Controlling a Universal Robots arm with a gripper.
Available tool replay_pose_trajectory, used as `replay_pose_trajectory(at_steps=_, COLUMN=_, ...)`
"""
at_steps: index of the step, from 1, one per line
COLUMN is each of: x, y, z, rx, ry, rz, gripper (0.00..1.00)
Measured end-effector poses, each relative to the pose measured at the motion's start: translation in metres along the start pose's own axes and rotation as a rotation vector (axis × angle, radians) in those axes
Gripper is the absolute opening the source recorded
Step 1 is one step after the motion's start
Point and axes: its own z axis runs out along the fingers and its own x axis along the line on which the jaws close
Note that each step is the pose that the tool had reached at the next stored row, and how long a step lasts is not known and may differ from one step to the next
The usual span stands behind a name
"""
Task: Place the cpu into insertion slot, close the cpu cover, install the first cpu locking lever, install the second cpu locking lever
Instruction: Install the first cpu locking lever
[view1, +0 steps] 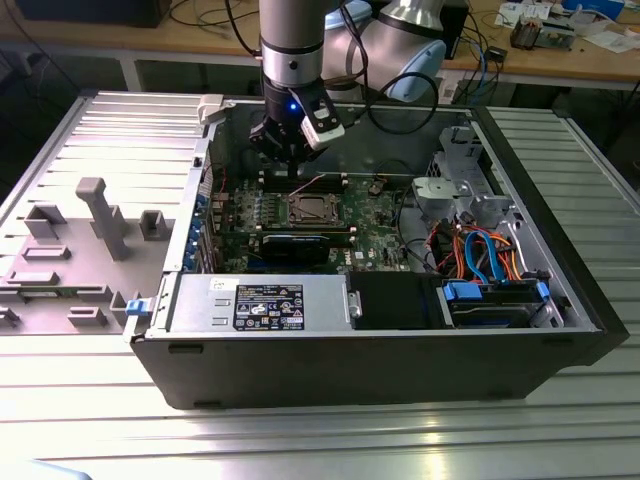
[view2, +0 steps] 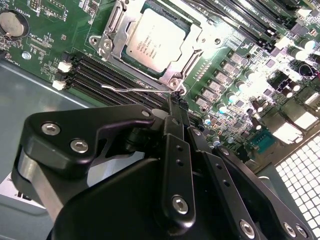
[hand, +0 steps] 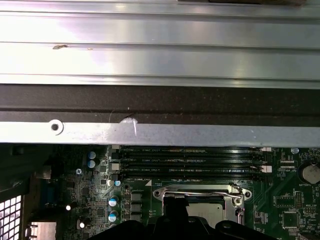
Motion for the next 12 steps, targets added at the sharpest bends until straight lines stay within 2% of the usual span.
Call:
replay_pose_trajectory(at_steps=9, x=-0.0001, y=0.0, z=0.0005, rx=-0.0001, ry=-0.0002, rz=0.0, gripper=0.11)
replay_pose_trajectory(at_steps=12, x=-0.0035, y=0.0001, z=0.0065, rx=0.0001, ry=0.0, rz=0.0, gripper=0.11)
